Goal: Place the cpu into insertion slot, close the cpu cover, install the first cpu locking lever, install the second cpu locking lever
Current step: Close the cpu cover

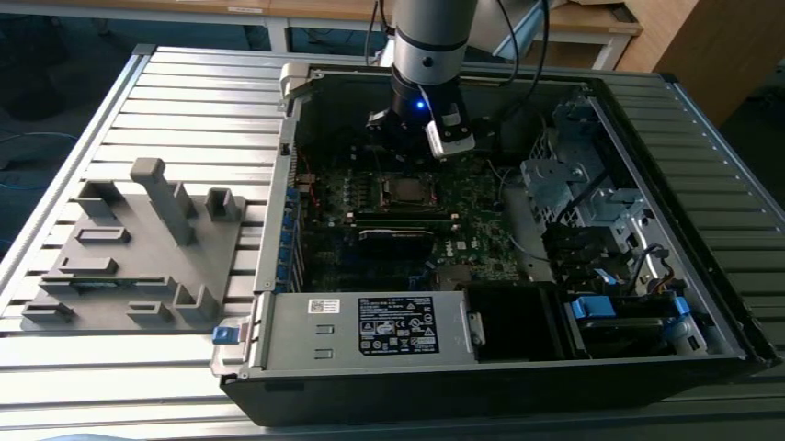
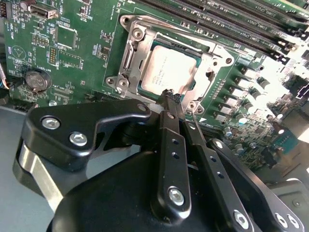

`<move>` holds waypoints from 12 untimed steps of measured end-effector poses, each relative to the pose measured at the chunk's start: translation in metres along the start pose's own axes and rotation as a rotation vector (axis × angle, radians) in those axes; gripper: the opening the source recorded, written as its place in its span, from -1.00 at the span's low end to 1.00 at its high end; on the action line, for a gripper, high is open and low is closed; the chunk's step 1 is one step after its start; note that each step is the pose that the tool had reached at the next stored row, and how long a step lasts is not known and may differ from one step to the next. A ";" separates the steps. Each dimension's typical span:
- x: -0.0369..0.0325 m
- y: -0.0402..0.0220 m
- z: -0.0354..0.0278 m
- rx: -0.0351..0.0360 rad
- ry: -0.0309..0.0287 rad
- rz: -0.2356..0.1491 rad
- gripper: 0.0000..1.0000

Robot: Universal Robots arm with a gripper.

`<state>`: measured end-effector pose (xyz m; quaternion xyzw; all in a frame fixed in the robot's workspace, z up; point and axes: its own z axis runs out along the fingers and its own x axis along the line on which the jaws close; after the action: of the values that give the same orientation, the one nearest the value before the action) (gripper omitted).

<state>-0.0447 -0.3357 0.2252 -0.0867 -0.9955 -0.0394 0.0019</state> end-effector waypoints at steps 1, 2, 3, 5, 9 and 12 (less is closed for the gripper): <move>0.0000 0.0000 0.0001 -0.0002 0.0000 0.000 -0.80; 0.0000 0.0000 0.0001 -0.0002 0.0000 0.000 -0.80; 0.0000 0.0000 0.0001 -0.0002 0.0000 0.000 -0.80; 0.0000 0.0000 0.0001 -0.0002 -0.0001 0.000 -0.80; 0.0000 0.0000 0.0001 -0.0002 -0.0001 0.000 -0.80; 0.0000 0.0000 0.0004 -0.0003 0.0006 -0.009 -0.80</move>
<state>-0.0447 -0.3356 0.2248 -0.0824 -0.9958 -0.0396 0.0020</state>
